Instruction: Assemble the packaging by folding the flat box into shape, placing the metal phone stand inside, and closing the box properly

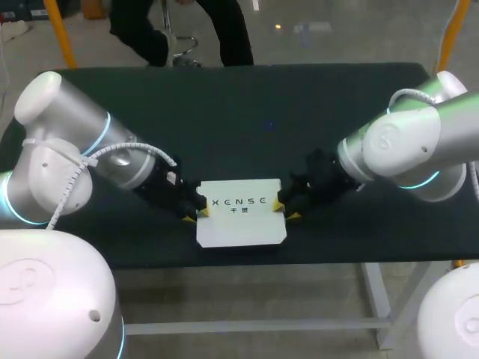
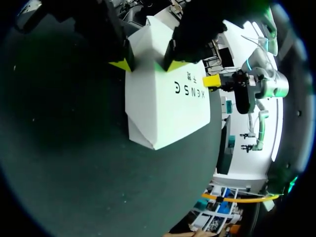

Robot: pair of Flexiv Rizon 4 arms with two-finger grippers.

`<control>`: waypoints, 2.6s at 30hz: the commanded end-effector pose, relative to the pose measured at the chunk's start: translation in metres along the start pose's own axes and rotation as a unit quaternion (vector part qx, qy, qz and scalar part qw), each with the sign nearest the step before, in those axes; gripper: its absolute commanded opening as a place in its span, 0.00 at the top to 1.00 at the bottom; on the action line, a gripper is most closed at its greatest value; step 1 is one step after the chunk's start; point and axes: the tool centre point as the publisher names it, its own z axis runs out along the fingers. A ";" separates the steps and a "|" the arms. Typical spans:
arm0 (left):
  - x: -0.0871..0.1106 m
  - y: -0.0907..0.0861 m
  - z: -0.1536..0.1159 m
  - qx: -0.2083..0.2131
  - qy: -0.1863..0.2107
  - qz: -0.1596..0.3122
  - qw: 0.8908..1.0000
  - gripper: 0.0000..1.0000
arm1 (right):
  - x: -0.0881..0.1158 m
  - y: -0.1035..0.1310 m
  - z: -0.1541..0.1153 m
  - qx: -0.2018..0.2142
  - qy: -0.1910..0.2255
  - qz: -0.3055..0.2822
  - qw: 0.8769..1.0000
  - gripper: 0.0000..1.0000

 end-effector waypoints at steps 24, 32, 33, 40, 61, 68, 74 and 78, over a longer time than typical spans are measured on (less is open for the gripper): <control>0.011 0.003 0.001 -0.034 0.003 -0.011 0.999 0.58 | 0.013 0.004 0.006 0.016 0.006 0.013 1.000 0.53; 0.013 0.000 -0.002 -0.042 -0.001 -0.018 0.999 0.58 | 0.014 0.007 0.004 0.025 0.004 0.019 0.999 0.53; 0.013 0.000 -0.002 -0.043 -0.001 -0.019 0.999 0.58 | 0.014 0.007 0.004 0.025 0.004 0.020 0.999 0.53; 0.012 -0.003 -0.004 -0.044 -0.003 -0.024 0.999 0.57 | 0.012 0.009 0.001 0.030 0.003 0.025 0.999 0.51; 0.014 -0.008 -0.009 -0.058 -0.013 -0.039 0.997 0.56 | 0.013 0.013 -0.006 0.047 -0.002 0.035 0.998 0.47; 0.015 -0.009 -0.011 -0.066 -0.014 -0.046 0.997 0.55 | 0.014 0.015 -0.008 0.053 -0.004 0.038 0.998 0.45; 0.017 -0.010 -0.013 -0.072 -0.019 -0.053 0.996 0.55 | 0.016 0.015 -0.010 0.055 -0.007 0.039 0.998 0.44; 0.018 -0.011 -0.014 -0.075 -0.018 -0.057 0.995 0.55 | 0.017 0.016 -0.011 0.058 -0.008 0.040 0.997 0.45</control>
